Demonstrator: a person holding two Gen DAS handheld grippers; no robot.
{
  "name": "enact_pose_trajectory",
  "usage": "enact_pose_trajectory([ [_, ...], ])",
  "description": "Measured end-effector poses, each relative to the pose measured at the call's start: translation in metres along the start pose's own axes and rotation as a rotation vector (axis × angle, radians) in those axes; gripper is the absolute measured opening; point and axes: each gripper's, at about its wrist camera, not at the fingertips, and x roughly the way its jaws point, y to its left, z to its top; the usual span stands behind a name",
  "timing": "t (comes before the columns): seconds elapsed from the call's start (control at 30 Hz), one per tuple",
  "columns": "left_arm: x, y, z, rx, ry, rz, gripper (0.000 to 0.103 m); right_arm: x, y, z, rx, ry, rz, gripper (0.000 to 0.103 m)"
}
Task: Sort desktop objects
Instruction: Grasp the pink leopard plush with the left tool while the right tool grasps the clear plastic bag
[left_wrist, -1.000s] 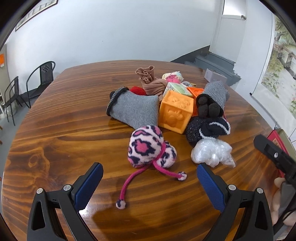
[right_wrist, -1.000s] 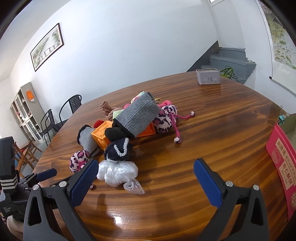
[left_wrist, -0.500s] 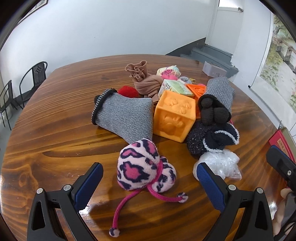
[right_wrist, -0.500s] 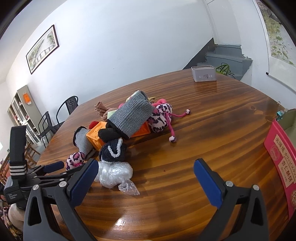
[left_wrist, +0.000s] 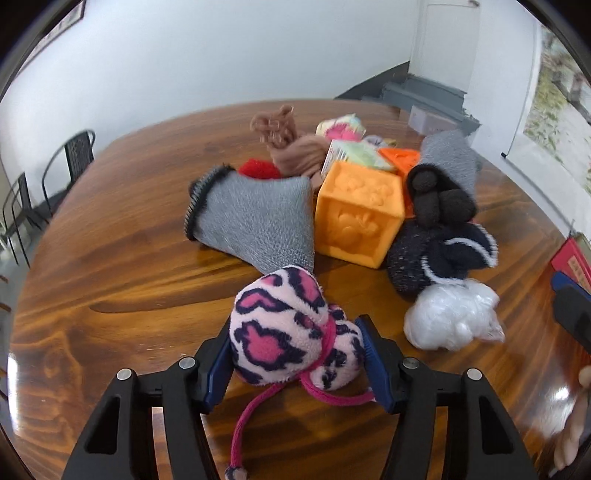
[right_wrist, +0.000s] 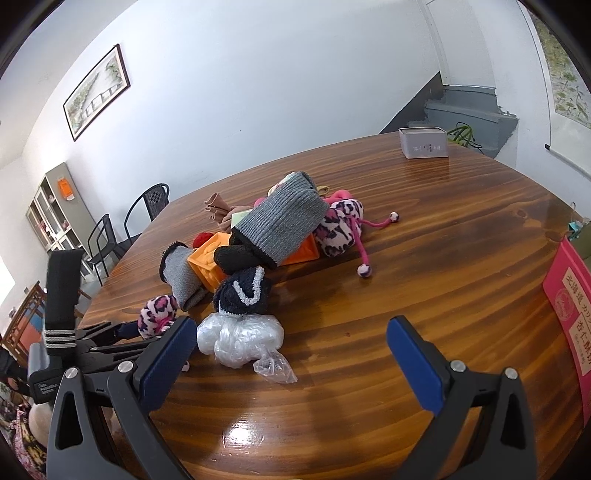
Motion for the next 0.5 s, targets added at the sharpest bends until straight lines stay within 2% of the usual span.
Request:
enact_pose_trajectory([
  [0.2, -0.037, 0.009, -0.003, -0.028, -0.087, -0.012, 0.063, 0.010, 0.012, -0.005, -0.068, 0.035, 0.005, 0.103],
  [0.3, -0.044, 0.017, -0.006, -0.062, -0.088, -0.024, 0.063, 0.020, 0.018, -0.007, -0.086, 0.087, 0.022, 0.103],
  [0.5, -0.048, 0.029, -0.008, -0.119, -0.083, -0.029, 0.063, 0.044, 0.051, -0.004, -0.173, 0.170, -0.022, 0.103],
])
